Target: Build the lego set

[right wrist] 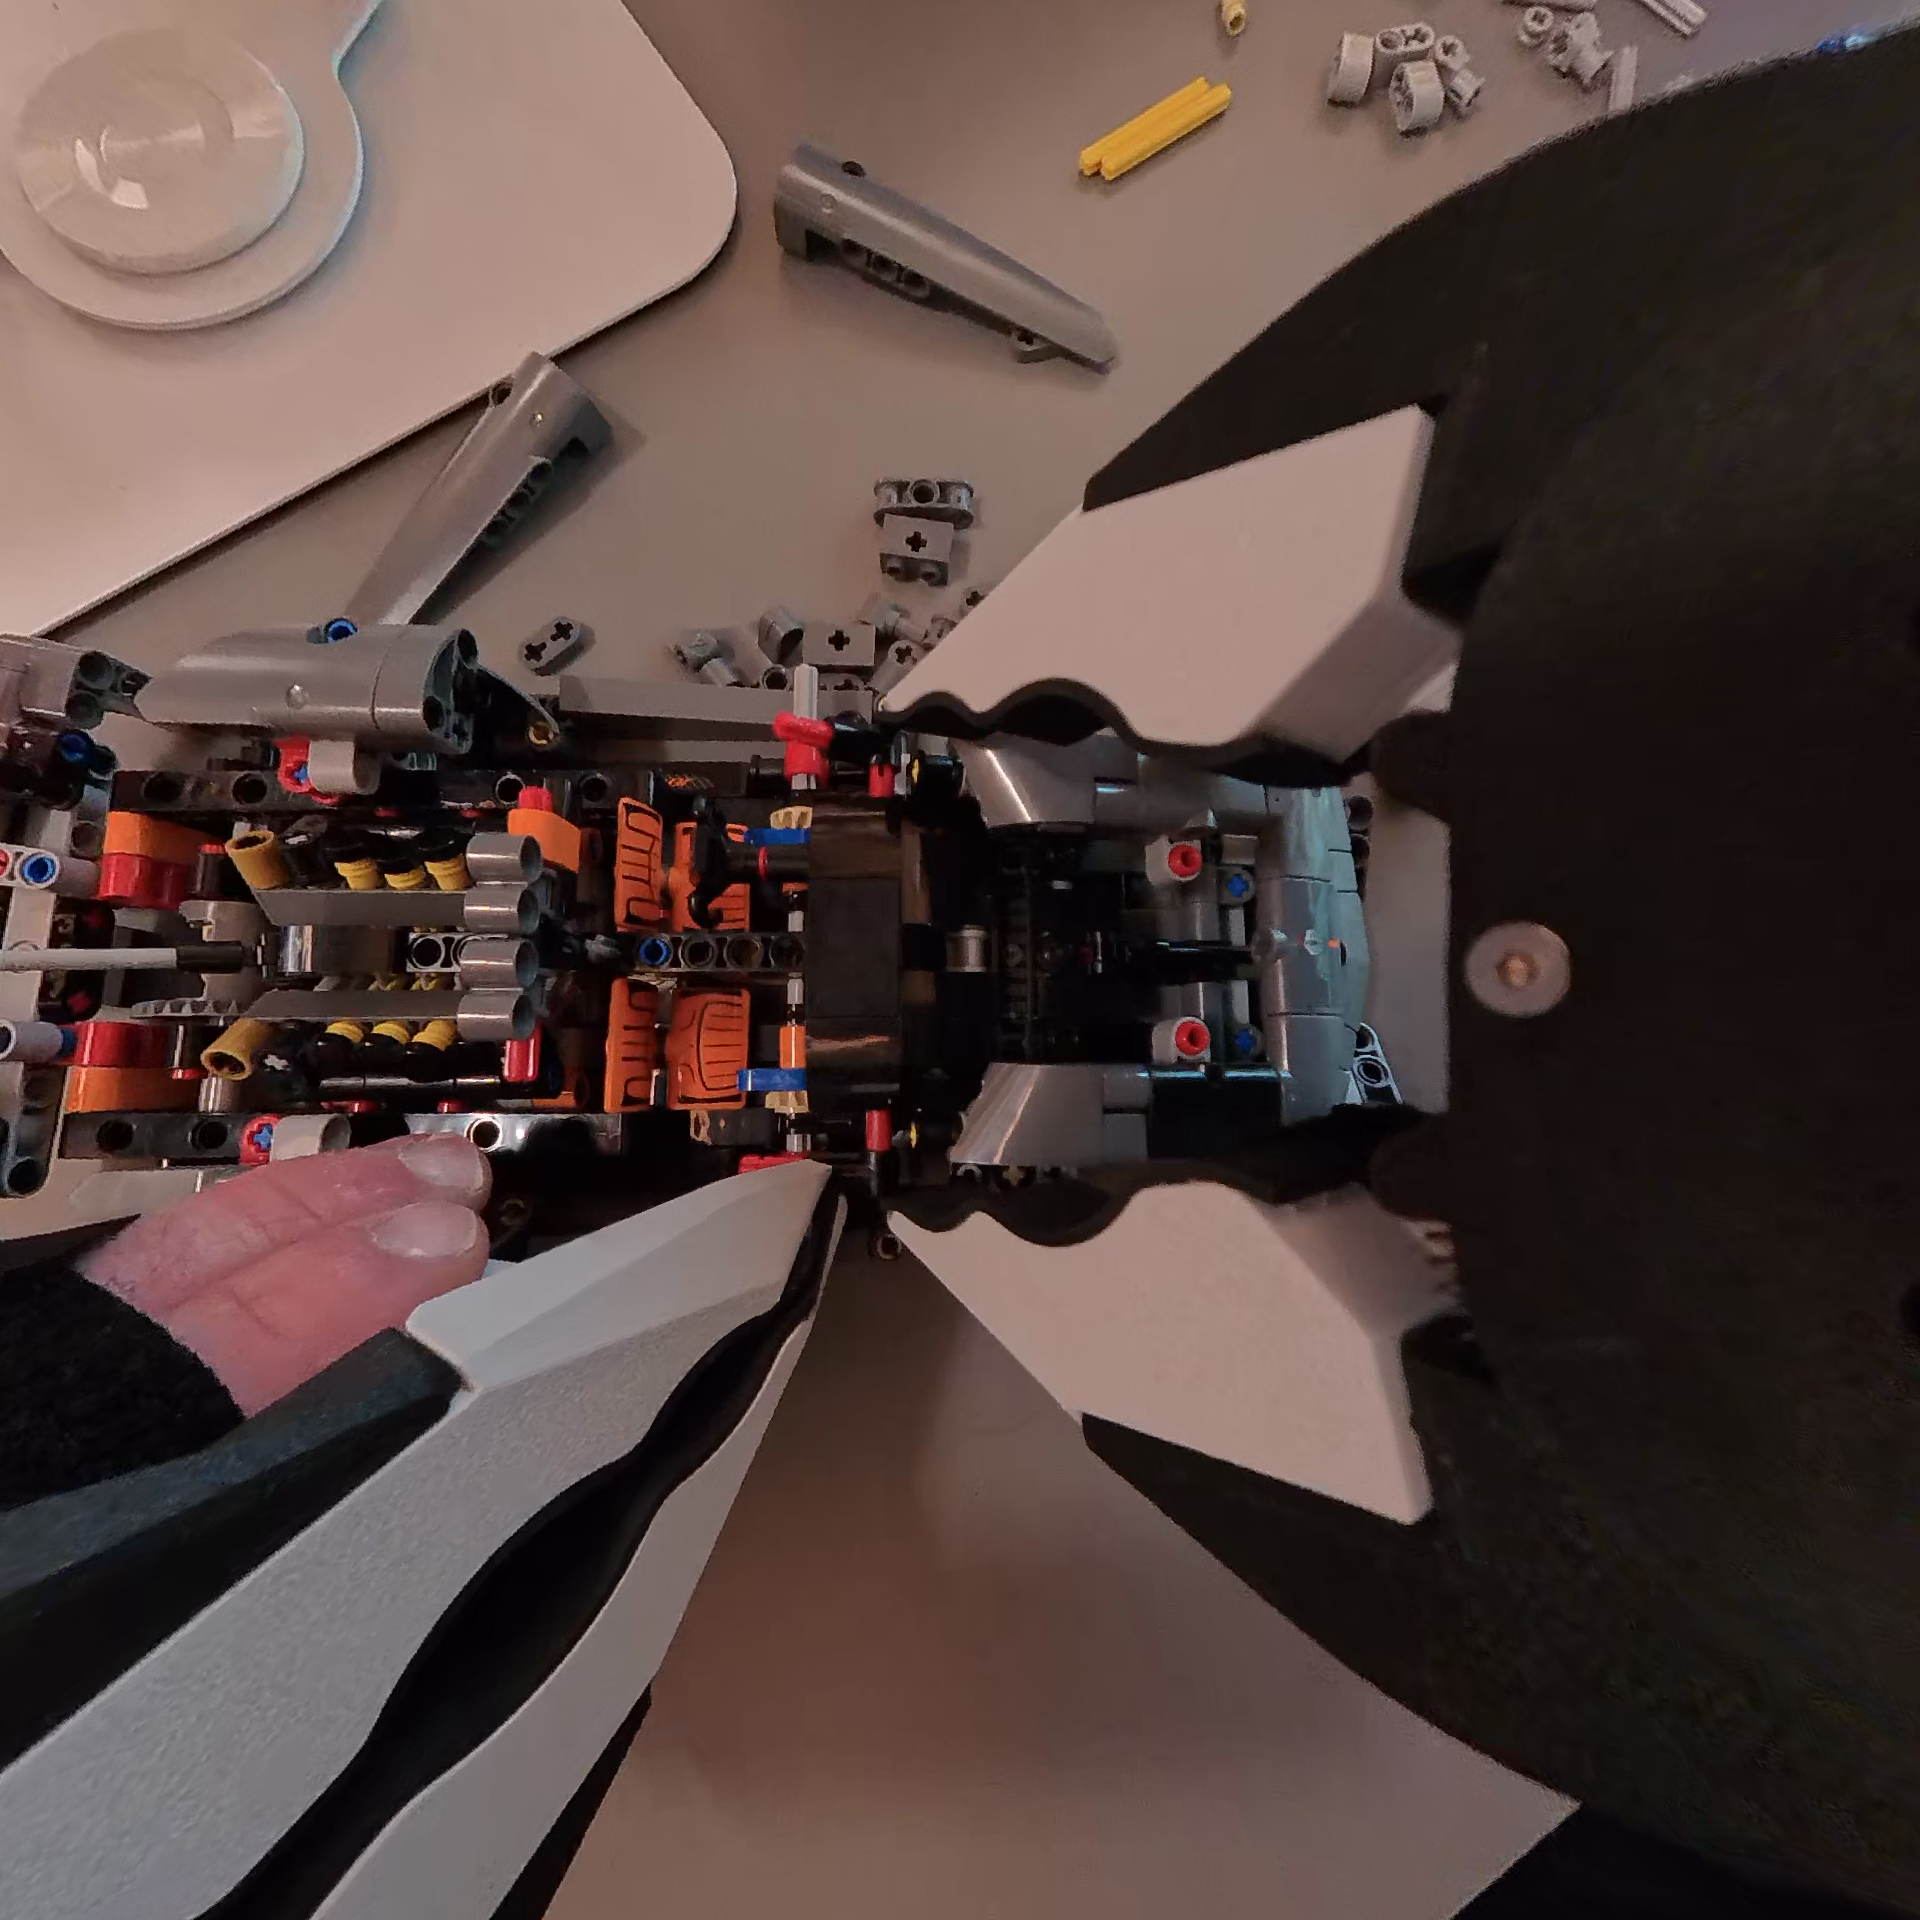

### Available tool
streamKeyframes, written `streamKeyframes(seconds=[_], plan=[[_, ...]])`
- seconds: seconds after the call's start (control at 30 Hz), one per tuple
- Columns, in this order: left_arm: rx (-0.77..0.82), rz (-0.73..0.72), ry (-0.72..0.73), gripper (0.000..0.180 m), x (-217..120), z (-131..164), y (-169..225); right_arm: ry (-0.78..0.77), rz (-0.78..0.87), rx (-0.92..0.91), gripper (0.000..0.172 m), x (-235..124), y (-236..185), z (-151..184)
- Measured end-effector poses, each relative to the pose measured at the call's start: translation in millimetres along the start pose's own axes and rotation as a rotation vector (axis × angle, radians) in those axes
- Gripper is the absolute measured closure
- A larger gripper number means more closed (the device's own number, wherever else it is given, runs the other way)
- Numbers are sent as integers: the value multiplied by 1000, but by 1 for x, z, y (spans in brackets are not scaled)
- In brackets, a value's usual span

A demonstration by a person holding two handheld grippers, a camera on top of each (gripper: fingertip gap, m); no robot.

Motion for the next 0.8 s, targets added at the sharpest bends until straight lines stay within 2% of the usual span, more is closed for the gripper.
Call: streamKeyframes(seconds=[0.4,0.57,0.8], plan=[[-4,-3,-6,180,0,1,-1,2,7,-16,92,0,-1,-1],[-5,-4,-6,180,0,1,-1,5,35,-31,85,1,0,-2],[-6,-4,-6,180,0,2,-1,-3,24,-70,84,6,0,-2]])
Point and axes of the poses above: each gripper's, where its closed fingertips meet, x out along the fingers, z out of its underside, y = z × x across the jaws, the point moved 9 cm from there along -x, back along the fingers, and after that the axes turned 9 degrees about x, right-handed, at the moved point
